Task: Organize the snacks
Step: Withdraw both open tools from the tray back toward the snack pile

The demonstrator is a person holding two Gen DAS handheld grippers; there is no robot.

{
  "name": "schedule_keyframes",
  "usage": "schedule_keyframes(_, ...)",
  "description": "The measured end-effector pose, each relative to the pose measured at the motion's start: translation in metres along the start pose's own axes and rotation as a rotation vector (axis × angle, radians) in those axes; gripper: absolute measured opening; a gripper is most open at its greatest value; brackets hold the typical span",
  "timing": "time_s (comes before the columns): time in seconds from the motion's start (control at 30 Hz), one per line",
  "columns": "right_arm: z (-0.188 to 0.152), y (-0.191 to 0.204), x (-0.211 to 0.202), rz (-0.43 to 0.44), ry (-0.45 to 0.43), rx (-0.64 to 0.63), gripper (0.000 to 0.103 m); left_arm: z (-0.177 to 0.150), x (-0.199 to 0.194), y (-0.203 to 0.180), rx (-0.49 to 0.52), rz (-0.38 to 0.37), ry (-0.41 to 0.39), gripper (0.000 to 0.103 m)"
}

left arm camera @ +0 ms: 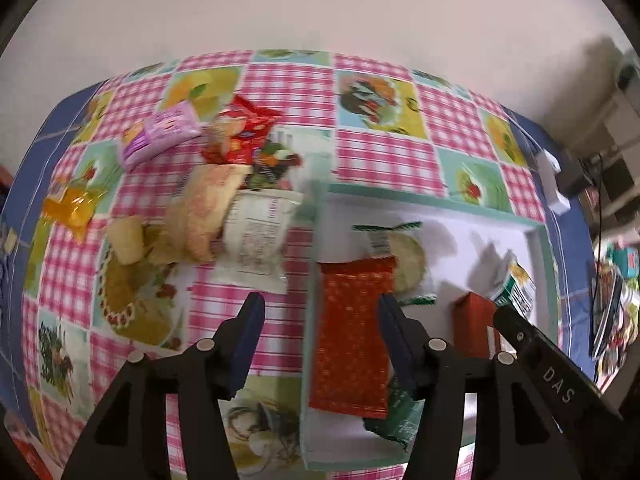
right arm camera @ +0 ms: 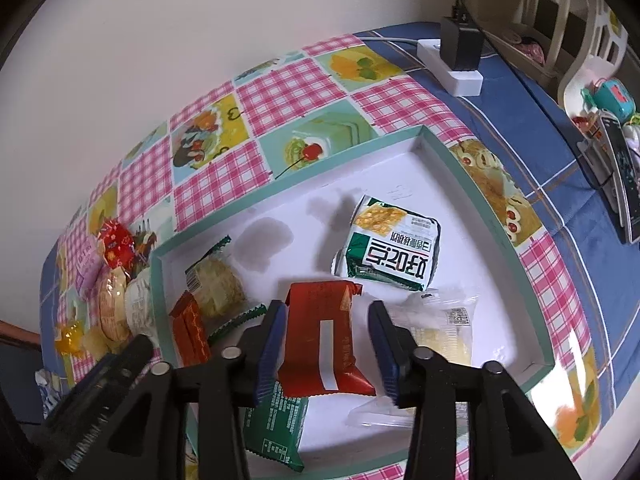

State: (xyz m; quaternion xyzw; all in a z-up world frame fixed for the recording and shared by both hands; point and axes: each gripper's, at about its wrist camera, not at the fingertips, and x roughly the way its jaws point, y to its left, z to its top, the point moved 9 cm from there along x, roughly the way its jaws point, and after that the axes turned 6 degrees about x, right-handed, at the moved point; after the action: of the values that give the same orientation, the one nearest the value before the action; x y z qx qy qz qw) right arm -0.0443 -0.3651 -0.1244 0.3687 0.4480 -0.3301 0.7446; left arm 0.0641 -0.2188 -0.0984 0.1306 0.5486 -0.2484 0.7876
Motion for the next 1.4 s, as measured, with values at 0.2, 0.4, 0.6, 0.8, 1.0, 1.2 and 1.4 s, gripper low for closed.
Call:
schedule_keyframes(0.2, -0.005, 0.014, 0.002, -0.013, -0.005, -0.074, 0.071, 0.002, -0.002, 0.033, -0.067, 0.079, -0.012, 0.076)
schedule_keyframes(0.4, -0.008, 0.027, 0.0, -0.006, -0.042, -0.129, 0.103, 0.004, -0.003, 0.054, -0.102, 0.137, -0.036, 0.099)
schedule_keyframes(0.6, -0.009, 0.033, -0.001, -0.024, -0.061, -0.164, 0.103, 0.005, -0.001, 0.06, -0.096, 0.127, -0.046, 0.1)
schedule_keyframes(0.8, -0.01, 0.038, 0.0, -0.034, -0.053, -0.189, 0.103, 0.006, -0.007, 0.067, -0.132, 0.144, -0.056, 0.099)
schedule_keyframes(1.0, -0.015, 0.043, 0.002, -0.026, -0.032, -0.198, 0.103, 0.011, -0.023, 0.085, -0.194, 0.163, -0.115, 0.099)
schedule_keyframes(1.2, -0.023, 0.061, -0.003, -0.008, -0.037, -0.234, 0.103, 0.006, -0.032, 0.119, -0.281, 0.193, -0.115, 0.099)
schedule_keyframes(1.4, -0.048, 0.097, -0.001, 0.031, -0.016, -0.336, 0.103, -0.014, -0.028, 0.17, -0.325, 0.315, -0.025, 0.099)
